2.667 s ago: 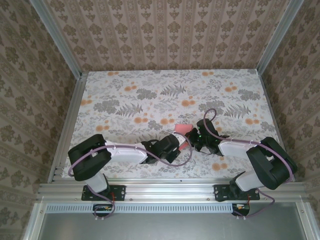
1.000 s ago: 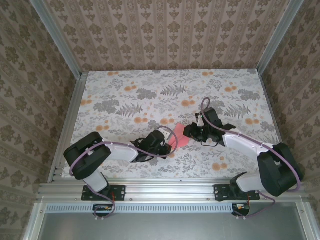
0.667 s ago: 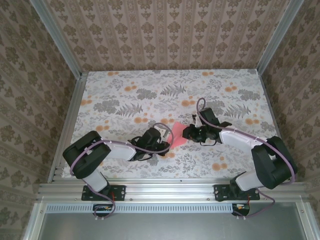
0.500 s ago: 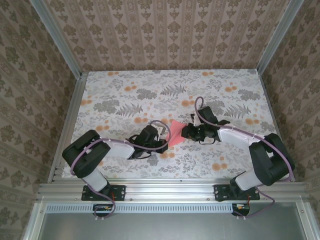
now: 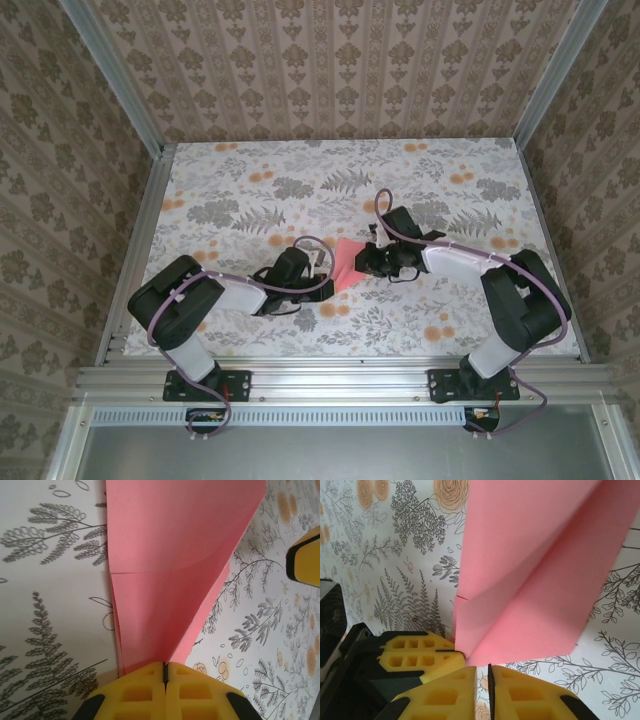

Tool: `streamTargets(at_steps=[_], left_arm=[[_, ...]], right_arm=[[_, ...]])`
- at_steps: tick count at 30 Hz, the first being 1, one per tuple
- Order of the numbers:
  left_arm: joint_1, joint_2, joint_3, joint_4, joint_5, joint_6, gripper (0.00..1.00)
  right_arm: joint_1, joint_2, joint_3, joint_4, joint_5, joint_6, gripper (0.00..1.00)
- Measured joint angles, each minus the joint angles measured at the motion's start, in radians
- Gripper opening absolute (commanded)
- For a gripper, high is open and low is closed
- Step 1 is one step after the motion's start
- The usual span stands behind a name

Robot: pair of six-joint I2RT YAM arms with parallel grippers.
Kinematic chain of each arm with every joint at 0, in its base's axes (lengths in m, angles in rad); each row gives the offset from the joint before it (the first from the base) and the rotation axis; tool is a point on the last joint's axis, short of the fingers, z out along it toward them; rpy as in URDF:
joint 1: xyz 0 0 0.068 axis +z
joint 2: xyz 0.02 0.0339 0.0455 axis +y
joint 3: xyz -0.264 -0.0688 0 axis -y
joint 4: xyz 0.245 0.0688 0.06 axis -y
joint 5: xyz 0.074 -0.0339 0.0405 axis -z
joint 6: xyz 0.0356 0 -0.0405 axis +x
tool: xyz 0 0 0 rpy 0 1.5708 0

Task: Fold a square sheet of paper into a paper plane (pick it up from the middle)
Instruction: Fourth fold the wing at the center of the table.

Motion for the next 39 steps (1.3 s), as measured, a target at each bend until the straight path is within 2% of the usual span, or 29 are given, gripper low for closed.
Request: streamTargets(at_steps=[14, 23, 39], left_arm=[[0.019, -0.001, -0.004, 0.008, 0.018, -0.033, 0.00], [0.039, -0.010, -0.006, 0.008, 0.026, -0.039, 0.00], [0.058, -0.010, -0.006, -0.021, 0.033, -0.073, 0.00]], right_arm=[[0.011, 0.146, 0.018, -0.010, 0.029, -0.023, 0.09], [0.018, 0.150, 0.045, -0.056, 0.074, -0.079, 0.08], [0.018, 0.150, 0.051, -0.067, 0.075, -0.085, 0.08]])
